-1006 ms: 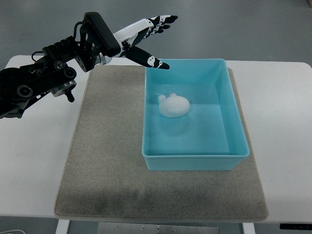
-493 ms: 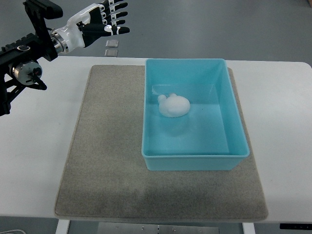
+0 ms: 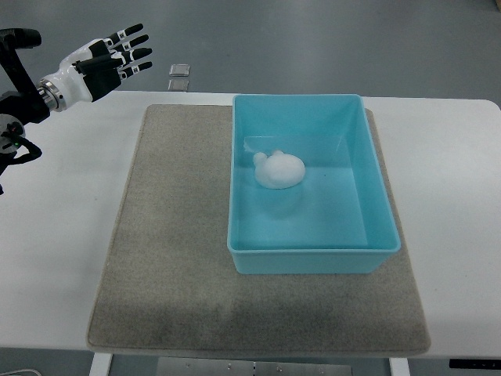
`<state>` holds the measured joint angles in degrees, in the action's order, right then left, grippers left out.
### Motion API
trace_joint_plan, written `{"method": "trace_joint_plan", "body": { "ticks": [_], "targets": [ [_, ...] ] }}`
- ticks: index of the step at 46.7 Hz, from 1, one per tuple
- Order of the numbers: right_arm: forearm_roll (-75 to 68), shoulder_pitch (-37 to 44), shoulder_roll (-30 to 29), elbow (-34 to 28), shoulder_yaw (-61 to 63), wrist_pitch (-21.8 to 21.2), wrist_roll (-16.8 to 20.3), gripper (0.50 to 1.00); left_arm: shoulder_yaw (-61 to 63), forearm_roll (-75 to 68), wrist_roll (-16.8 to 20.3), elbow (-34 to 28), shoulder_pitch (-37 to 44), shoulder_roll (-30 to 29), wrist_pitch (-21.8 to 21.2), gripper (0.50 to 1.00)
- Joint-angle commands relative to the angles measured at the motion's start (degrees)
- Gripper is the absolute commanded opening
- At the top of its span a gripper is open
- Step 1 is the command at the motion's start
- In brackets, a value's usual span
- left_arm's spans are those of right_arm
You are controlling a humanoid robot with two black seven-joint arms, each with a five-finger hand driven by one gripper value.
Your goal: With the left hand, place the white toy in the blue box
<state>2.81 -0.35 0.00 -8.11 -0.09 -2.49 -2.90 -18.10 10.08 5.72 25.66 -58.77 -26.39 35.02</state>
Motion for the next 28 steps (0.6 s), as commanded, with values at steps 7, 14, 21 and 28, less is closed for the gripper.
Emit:
{"method": "trace_joint_plan", "body": {
  "ticks": [7, 14, 21, 28],
  "targets": [
    [0.0, 0.0, 0.0, -0.1, 0.0, 0.0, 0.0, 0.936, -6.6, 4.3, -7.2, 0.1, 3.5, -0.5, 0.0, 0.996],
    [0.0, 0.0, 0.0, 0.0, 0.0, 0.0, 0.0, 0.936, -10.1, 4.2, -7.3, 0.1, 4.5, -0.5, 0.0, 0.996],
    [0.0, 0.0, 0.0, 0.0, 0.0, 0.0, 0.0, 0.936, -14.2, 4.2, -7.2, 0.2, 4.6, -0.4, 0.0, 0.996],
    [0.0, 0.0, 0.0, -0.1, 0.0, 0.0, 0.0, 0.936, -14.8, 4.3, -7.1, 0.1, 4.9, -0.3, 0.0, 0.996]
  ]
}}
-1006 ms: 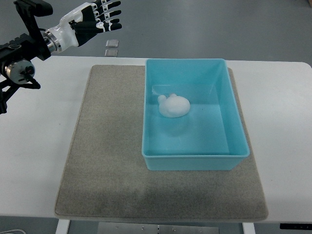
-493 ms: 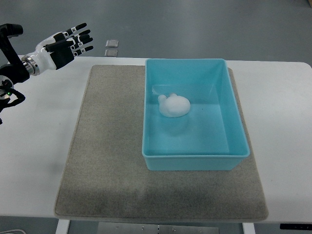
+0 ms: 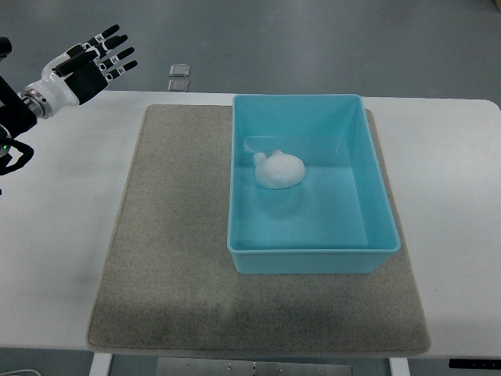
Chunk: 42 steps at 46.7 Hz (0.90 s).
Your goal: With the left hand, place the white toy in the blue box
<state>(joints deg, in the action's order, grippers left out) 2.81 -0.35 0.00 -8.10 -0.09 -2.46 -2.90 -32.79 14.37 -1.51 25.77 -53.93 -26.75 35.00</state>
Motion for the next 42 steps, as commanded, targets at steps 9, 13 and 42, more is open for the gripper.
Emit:
{"method": "trace_joint_plan", "body": {
  "ticks": [9, 13, 42],
  "targets": [
    [0.0, 0.0, 0.0, -0.1, 0.0, 0.0, 0.0, 0.936, -0.1, -0.5, 0.1, 0.0, 0.1, 0.3, 0.0, 0.996],
    [0.0, 0.0, 0.0, 0.0, 0.0, 0.0, 0.0, 0.936, -0.1, -0.7, 0.1, 0.0, 0.1, 0.3, 0.0, 0.996],
    [0.0, 0.0, 0.0, -0.2, 0.2, -0.4, 0.0, 0.936, -0.1, -0.7, 0.2, 0.5, 0.5, 0.3, 0.0, 0.996]
  ]
}}
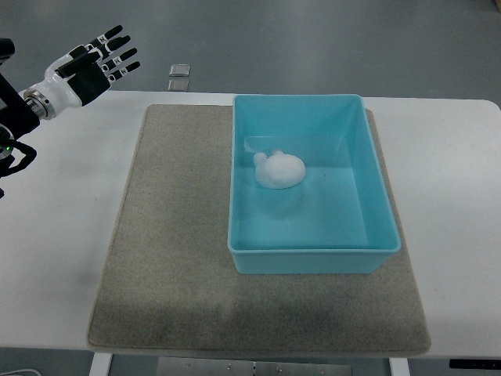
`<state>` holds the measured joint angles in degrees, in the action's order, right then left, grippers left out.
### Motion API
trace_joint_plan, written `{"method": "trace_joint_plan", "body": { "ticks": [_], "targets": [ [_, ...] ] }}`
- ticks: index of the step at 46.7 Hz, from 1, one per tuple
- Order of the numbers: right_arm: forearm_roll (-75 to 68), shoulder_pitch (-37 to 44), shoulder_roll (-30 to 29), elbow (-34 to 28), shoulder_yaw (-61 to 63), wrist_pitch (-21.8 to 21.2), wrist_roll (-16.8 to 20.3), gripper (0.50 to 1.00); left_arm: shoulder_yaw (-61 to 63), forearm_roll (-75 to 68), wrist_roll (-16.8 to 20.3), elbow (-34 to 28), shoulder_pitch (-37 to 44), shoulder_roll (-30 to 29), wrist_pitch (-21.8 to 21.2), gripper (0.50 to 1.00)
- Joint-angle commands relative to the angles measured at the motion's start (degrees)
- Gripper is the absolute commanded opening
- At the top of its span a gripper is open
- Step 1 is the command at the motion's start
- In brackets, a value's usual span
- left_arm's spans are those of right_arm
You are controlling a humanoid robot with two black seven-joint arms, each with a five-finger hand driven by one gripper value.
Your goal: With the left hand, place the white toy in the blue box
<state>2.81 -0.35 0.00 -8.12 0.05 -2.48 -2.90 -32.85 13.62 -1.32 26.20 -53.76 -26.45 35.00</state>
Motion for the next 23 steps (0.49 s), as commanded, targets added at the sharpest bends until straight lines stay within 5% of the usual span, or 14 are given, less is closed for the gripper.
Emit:
{"method": "trace_joint_plan", "body": {
  "ticks": [1, 23],
  "targets": [
    [0.1, 0.0, 0.0, -0.1, -0.1, -0.4, 0.0, 0.936, 0.0, 0.1, 0.0, 0.2, 0.4, -0.1, 0.0, 0.996],
    [0.4, -0.2, 0.0, -0.5, -0.1, -0.5, 0.0, 0.936, -0.1, 0.1, 0.0, 0.1, 0.4, -0.2, 0.0, 0.996]
  ]
}}
